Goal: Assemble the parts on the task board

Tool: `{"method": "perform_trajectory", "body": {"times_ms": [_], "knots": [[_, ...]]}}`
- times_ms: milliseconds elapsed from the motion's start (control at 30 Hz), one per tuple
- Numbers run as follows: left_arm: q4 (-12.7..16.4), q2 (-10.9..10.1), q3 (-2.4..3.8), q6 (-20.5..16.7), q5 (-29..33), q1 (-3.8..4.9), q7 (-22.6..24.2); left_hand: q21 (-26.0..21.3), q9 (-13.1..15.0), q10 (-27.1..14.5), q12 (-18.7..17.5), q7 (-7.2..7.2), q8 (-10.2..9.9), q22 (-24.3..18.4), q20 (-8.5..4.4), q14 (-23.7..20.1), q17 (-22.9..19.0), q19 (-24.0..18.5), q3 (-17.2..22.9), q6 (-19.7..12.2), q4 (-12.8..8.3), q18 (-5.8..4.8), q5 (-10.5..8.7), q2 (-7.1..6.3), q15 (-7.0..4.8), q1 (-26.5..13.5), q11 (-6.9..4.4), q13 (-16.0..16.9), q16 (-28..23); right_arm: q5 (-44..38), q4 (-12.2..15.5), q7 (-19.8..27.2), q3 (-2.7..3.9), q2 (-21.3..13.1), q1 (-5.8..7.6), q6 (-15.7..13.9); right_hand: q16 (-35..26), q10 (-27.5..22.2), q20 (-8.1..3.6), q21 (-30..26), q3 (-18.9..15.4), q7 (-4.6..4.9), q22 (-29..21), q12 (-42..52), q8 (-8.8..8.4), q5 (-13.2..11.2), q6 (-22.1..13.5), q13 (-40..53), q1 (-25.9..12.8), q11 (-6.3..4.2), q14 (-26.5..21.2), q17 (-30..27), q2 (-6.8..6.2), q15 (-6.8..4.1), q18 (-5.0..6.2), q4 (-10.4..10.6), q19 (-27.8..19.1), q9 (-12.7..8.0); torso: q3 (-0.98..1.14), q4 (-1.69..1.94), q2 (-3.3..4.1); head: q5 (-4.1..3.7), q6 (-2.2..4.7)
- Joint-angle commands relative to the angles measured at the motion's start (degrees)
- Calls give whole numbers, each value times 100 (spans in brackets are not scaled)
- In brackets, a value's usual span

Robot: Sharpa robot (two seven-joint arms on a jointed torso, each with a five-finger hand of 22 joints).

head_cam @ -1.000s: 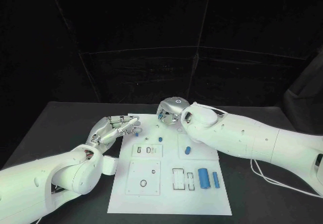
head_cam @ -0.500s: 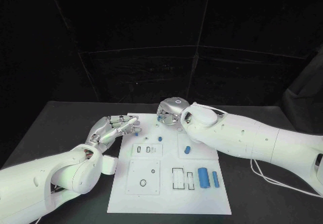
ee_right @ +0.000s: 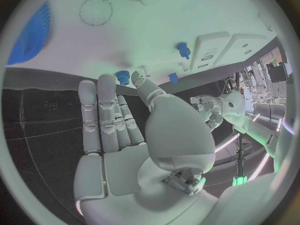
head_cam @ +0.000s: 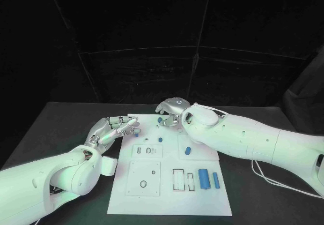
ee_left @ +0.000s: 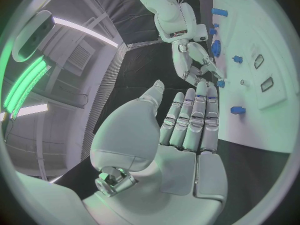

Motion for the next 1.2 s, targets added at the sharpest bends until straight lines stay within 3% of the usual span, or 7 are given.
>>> {"method": "perform_trajectory", "body": {"times_ms": [33, 200, 333, 467, 567, 800, 1200], "knots": [[-1, -5, 4, 30, -29, 10, -9, -36, -7, -45, -32, 56, -21, -9, 25, -50, -2, -18, 10, -44, -34, 35, -11, 52, -7, -1, -2, -5, -28, 44, 64, 2, 2, -47, 13, -353, -96, -31, -7, -103, -150, 19, -110, 68, -17, -2, -131, 14, 170, -15, 55, -75, 26, 0, 115, 154, 6, 2, 5, 3, 1, 2, 9], [4, -23, 4, 37, -29, 11, -13, -42, -7, -52, -36, 57, -25, -9, 28, -56, -2, -23, 9, -48, -38, 35, -11, 53, -4, -3, 0, -6, -35, 253, 315, -41, 4, -319, 13, -412, -94, 262, -37, 42, -237, 50, 163, 257, 59, 69, 426, 29, 302, -41, 230, -105, 67, -35, 56, 321, 316, 55, 11, -9, -4, 12, 13], [24, -50, 4, 48, -29, 11, -16, -43, -7, -54, -38, 57, -26, -9, 28, -57, -3, -24, 9, -49, -40, 35, -11, 53, -3, -4, 0, -6, -37, 599, 671, -170, 72, -751, 18, -235, 643, 1095, -82, 656, -248, 26, 1247, 666, 246, 248, 960, 165, 203, -144, 550, 796, 126, -104, -138, 526, 1056, 121, 6, -26, -8, -2, 36], [45, -75, 4, 58, -29, 12, -15, -44, -7, -54, -38, 57, -26, -9, 29, -58, -2, -25, 9, -49, -41, 35, -11, 53, -3, -4, 0, -6, -38, 997, 1039, -385, 143, -1249, 23, 68, 1440, 2112, -257, 1161, -418, -185, 2119, 1293, 281, 542, 1097, 539, -48, -405, 772, 1790, -85, -314, -292, 812, 1622, 109, 13, -54, -12, 1, 62], [61, -94, 4, 62, -29, 13, -14, -45, -7, -54, -38, 56, -26, -9, 29, -58, -2, -25, 9, -49, -42, 36, -11, 54, -3, -3, 0, -5, -38, 1263, 1240, -546, 169, -1600, 32, 273, 2364, 2332, -364, 1597, -902, -234, 2911, 2049, 224, 884, 1032, 1272, -181, -478, 871, 3035, -352, -387, -447, 1236, 2066, 61, 20, -72, -8, -3, 77], [66, -90, 4, 77, -29, 12, -13, -46, -6, -55, -39, 55, -26, -8, 29, -58, -2, -26, 10, -49, -44, 36, -10, 54, -3, -2, 0, -5, -39, 1385, 1372, -753, 187, -1961, 41, 599, 3163, 1902, -279, 1869, -2203, -174, 3416, 4451, 212, 1148, 910, 4030, 462, -399, 875, 4178, -340, -290, -526, 2466, 2270, 57, 37, -104, 0, -8, 96], [22, -40, 3, 92, -29, 10, 12, -54, -3, -52, -39, 50, -24, -6, 32, -58, 0, -27, 27, -41, -66, 38, -9, 74, -3, 17, -4, -3, -47, 956, 1160, -775, 188, -1860, 41, 811, 3490, 2149, -233, 1938, -2321, -135, 3570, 5882, 259, 1380, 875, 5656, 566, -356, 946, 4795, -328, -246, -548, 2499, 2319, 56, 33, -84, 4, -14, 41]]}}
